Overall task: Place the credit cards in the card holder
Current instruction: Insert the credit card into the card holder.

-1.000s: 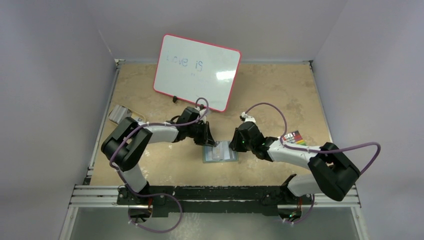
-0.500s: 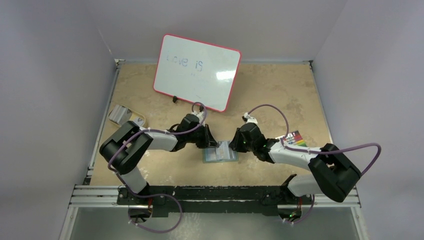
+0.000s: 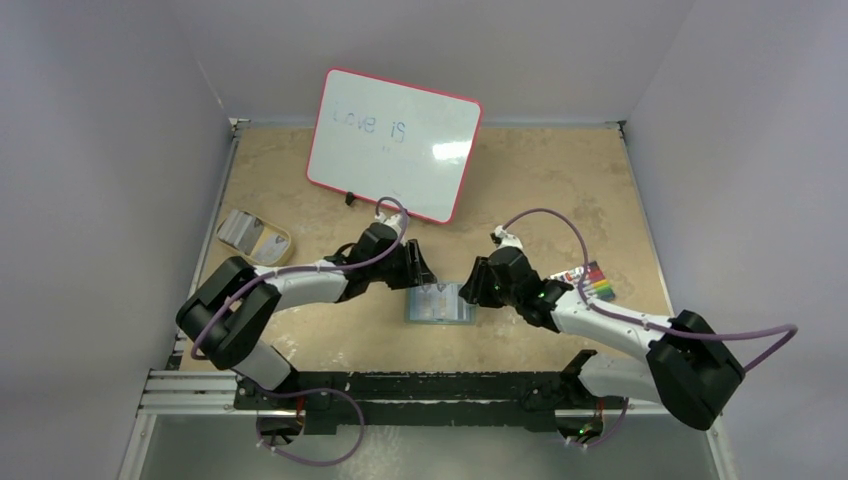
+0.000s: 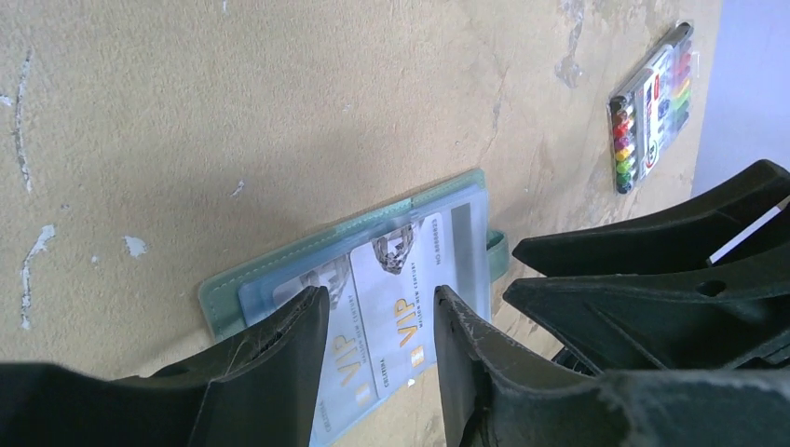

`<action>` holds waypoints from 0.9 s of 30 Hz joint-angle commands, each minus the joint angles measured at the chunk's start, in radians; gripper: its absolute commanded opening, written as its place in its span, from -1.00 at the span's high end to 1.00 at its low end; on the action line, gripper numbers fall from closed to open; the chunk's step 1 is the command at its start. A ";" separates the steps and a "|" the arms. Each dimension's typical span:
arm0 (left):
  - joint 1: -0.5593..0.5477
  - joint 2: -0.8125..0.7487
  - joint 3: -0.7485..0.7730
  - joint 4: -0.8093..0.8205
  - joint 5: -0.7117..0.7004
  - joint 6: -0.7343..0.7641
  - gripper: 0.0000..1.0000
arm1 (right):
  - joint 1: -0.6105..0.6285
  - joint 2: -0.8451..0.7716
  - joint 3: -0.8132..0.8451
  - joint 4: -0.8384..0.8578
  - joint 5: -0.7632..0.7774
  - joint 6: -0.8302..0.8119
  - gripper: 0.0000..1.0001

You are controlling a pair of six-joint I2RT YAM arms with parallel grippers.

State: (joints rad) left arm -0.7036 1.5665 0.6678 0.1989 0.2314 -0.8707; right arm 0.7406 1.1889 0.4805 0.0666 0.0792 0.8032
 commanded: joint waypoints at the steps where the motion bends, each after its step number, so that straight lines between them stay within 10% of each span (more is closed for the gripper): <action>1: -0.019 -0.045 0.008 -0.010 -0.042 0.008 0.11 | 0.004 -0.012 0.020 -0.041 0.017 0.002 0.14; 10: -0.049 -0.008 -0.032 0.056 -0.038 -0.044 0.11 | 0.005 0.009 0.000 -0.033 0.037 0.010 -0.13; 27: -0.078 0.068 -0.055 0.191 -0.039 -0.125 0.11 | 0.005 0.058 -0.032 0.038 -0.008 0.013 -0.03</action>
State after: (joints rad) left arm -0.7700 1.6119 0.6277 0.3229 0.2043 -0.9630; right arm 0.7406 1.2377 0.4671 0.0853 0.0830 0.8047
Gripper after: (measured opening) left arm 0.445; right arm 0.520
